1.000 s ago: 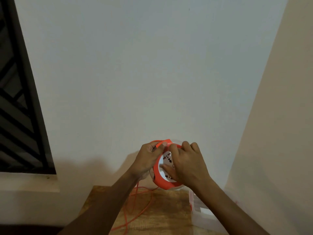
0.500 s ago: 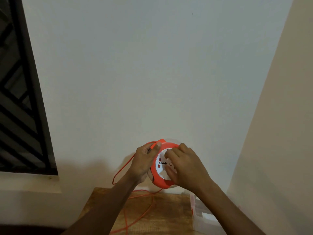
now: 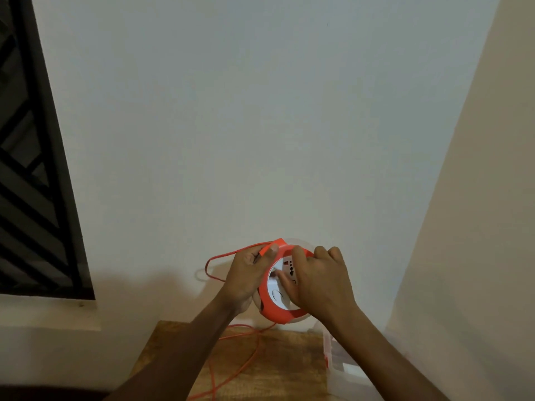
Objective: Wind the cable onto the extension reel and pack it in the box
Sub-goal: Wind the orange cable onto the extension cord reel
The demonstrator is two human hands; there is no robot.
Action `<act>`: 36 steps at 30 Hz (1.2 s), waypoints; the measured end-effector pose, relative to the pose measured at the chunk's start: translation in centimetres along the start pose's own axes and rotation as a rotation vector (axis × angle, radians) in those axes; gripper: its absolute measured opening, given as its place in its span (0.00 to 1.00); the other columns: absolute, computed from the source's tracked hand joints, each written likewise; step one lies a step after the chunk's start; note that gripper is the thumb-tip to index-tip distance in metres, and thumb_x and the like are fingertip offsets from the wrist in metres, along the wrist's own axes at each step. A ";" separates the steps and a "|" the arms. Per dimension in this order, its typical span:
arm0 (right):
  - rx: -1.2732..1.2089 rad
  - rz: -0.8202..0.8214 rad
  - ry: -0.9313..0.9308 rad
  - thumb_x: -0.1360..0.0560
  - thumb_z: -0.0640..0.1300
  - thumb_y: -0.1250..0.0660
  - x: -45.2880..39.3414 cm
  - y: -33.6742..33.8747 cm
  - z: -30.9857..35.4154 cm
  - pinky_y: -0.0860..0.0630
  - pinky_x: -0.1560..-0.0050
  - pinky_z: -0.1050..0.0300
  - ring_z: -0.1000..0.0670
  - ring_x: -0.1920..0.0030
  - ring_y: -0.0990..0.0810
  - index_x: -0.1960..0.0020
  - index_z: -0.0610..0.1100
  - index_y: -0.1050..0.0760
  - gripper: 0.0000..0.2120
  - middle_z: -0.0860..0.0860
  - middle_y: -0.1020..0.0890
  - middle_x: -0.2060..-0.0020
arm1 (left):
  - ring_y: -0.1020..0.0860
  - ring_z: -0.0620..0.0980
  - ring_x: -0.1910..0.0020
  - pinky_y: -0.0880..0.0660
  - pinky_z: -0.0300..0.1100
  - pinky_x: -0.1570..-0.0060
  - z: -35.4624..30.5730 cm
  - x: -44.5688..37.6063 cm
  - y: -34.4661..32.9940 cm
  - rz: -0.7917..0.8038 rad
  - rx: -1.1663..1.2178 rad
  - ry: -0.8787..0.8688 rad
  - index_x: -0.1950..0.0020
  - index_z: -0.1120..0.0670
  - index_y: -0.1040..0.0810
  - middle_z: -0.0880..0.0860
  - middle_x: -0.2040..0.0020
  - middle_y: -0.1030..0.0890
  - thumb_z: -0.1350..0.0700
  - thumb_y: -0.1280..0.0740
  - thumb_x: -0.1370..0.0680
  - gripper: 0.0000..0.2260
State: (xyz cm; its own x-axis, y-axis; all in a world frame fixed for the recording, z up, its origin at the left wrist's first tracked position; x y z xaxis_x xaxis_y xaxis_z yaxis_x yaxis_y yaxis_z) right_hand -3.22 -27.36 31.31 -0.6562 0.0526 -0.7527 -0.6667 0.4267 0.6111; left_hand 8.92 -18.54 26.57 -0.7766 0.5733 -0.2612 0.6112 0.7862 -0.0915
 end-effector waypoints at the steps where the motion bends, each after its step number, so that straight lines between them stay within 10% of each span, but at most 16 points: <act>1: -0.022 0.038 -0.072 0.28 0.63 0.34 -0.1 0.0 -0.2 0.23 0.56 0.49 0.45 0.67 0.18 0.51 0.44 0.22 0.21 0.48 0.16 0.67 | 0.11 0.52 0.53 0.15 0.43 0.59 0.0 -0.1 -0.1 0.000 0.012 0.000 0.44 0.43 0.15 0.46 0.50 0.11 0.38 0.31 0.27 0.16; 5: -0.115 0.096 -0.277 0.24 0.60 0.40 0.1 -0.4 -1.0 0.22 0.54 0.50 0.48 0.71 0.18 0.48 0.44 0.23 0.20 0.50 0.17 0.69 | 0.11 0.50 0.54 0.17 0.39 0.62 -0.4 -0.3 -0.5 -0.001 0.014 0.007 0.46 0.43 0.16 0.44 0.51 0.11 0.36 0.31 0.28 0.16; 14: -0.087 0.068 0.214 0.34 0.57 0.25 2.0 -0.6 1.0 0.20 0.48 0.46 0.42 0.49 0.18 0.43 0.46 0.21 0.24 0.47 0.15 0.48 | 0.12 0.53 0.49 0.14 0.46 0.51 0.4 -0.3 0.2 0.014 0.013 0.036 0.42 0.44 0.18 0.45 0.47 0.11 0.37 0.32 0.28 0.19; 29: -0.104 0.048 -0.254 0.29 0.63 0.34 -0.4 -0.7 -1.4 0.22 0.56 0.50 0.46 0.66 0.17 0.48 0.44 0.21 0.24 0.49 0.15 0.63 | 0.11 0.48 0.55 0.17 0.39 0.62 -0.3 -0.9 -0.9 0.008 -0.003 -0.010 0.47 0.42 0.17 0.40 0.53 0.11 0.37 0.31 0.29 0.15; 36: -0.144 -0.051 0.109 0.32 0.51 0.25 1.1 -0.1 -0.3 0.18 0.55 0.48 0.43 0.57 0.17 0.51 0.42 0.20 0.16 0.45 0.15 0.55 | 0.12 0.52 0.52 0.15 0.43 0.58 0.1 -1.1 -0.1 0.011 0.038 0.012 0.43 0.43 0.17 0.45 0.49 0.11 0.38 0.32 0.27 0.16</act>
State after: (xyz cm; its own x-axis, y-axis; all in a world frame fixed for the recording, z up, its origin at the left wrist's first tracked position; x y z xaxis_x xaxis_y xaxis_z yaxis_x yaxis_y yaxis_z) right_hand -4.02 -27.63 30.46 -0.6493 -0.0675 -0.7575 -0.7387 0.2927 0.6071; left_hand 9.67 -19.28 26.77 -0.7714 0.5847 -0.2511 0.6248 0.7706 -0.1252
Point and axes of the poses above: each hand's wrist, its own x-axis away from the middle knuckle, its own y-axis out of the back of the hand, z = x × y, the point moved 4 cm from there along -x, towards the middle knuckle
